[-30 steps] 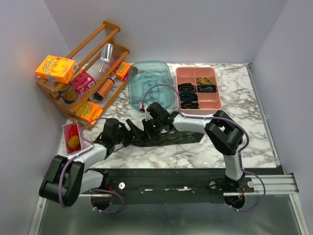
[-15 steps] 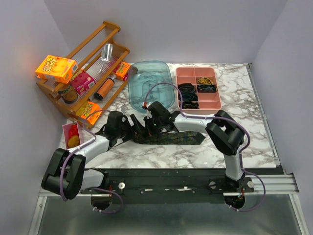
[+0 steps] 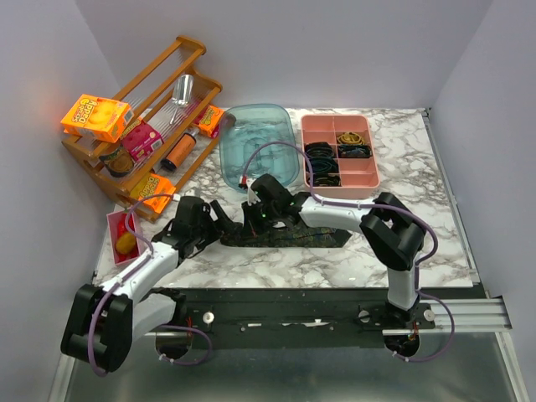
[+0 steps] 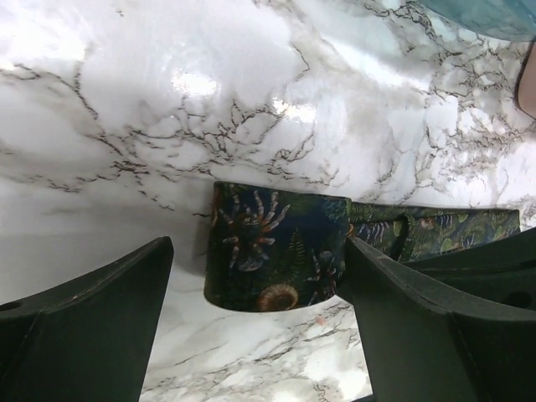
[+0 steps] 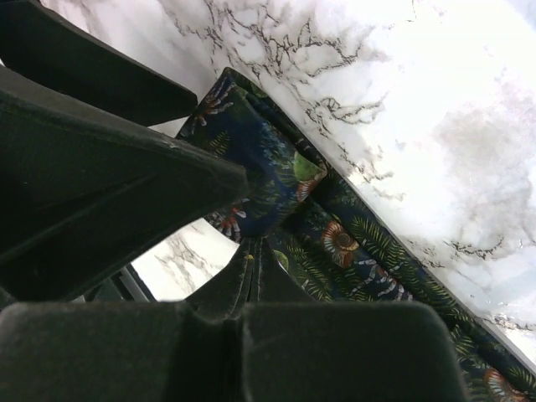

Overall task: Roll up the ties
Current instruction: Roll the tie at the center of the board.

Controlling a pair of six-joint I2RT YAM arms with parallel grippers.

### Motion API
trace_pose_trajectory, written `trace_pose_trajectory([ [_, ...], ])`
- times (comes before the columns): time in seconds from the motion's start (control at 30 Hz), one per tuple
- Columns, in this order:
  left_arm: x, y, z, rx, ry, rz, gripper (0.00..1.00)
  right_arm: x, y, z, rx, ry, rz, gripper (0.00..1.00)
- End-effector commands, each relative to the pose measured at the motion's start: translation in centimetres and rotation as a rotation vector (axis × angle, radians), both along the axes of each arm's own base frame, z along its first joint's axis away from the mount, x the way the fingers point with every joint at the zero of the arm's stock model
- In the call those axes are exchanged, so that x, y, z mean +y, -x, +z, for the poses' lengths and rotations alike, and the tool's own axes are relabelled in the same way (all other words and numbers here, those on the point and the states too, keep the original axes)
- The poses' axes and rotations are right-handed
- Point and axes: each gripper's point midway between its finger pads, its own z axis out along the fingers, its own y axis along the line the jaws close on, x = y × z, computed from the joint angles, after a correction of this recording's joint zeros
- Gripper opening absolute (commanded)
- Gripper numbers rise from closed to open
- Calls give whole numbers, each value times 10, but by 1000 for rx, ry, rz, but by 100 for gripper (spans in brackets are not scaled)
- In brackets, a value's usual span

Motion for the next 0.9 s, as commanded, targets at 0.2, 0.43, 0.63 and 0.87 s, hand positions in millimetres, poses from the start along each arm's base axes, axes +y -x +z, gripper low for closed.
trace_pose_trajectory([
  [0.2,22,6,-2,-40,-29,90,90,10,-4,31,-57,-72,16,1],
  [0.43,24,6,-6,-30,-8,90,86,20,-13,25,-59,-63,14,1],
  [0.63,21,8,-8,-22,12,84,80,26,-15,28,-60,-73,13,1],
  [0.87,17,13,-6,-35,48,73,72,29,-10,14,-19,-62,39,1],
])
